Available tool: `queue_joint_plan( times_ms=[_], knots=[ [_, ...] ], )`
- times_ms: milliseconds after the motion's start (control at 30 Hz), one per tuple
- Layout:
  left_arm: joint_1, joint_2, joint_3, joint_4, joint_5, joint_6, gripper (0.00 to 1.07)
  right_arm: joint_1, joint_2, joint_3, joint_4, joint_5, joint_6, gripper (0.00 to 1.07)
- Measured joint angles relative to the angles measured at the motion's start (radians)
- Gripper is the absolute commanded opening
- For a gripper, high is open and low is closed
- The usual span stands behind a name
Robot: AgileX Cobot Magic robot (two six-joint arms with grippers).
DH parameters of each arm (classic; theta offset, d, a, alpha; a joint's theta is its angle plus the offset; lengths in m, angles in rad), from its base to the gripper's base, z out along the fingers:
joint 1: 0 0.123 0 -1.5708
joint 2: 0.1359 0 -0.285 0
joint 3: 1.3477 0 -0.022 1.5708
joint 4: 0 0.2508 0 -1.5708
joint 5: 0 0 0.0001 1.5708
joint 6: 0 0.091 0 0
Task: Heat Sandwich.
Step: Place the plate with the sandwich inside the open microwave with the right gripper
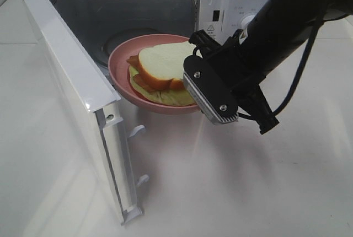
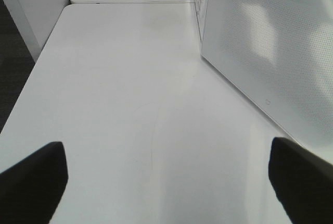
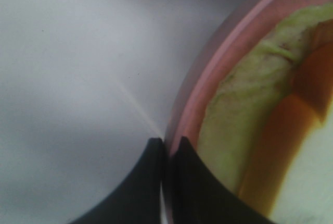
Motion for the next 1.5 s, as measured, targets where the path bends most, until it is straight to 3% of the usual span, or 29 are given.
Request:
queue_joint_plan(
  times_ms=[967, 1500],
  knots=[
    [0.0, 0.0, 0.0, 0.0, 0.0, 0.0, 1.03, 0.001, 0.228, -0.273, -0.003, 0.055, 0.055, 0.0],
    [0.0, 0.0, 0.0, 0.0, 0.0, 0.0, 1.03, 0.003, 0.342, -0.44, -0.072, 0.116, 0.152, 0.0]
  ],
)
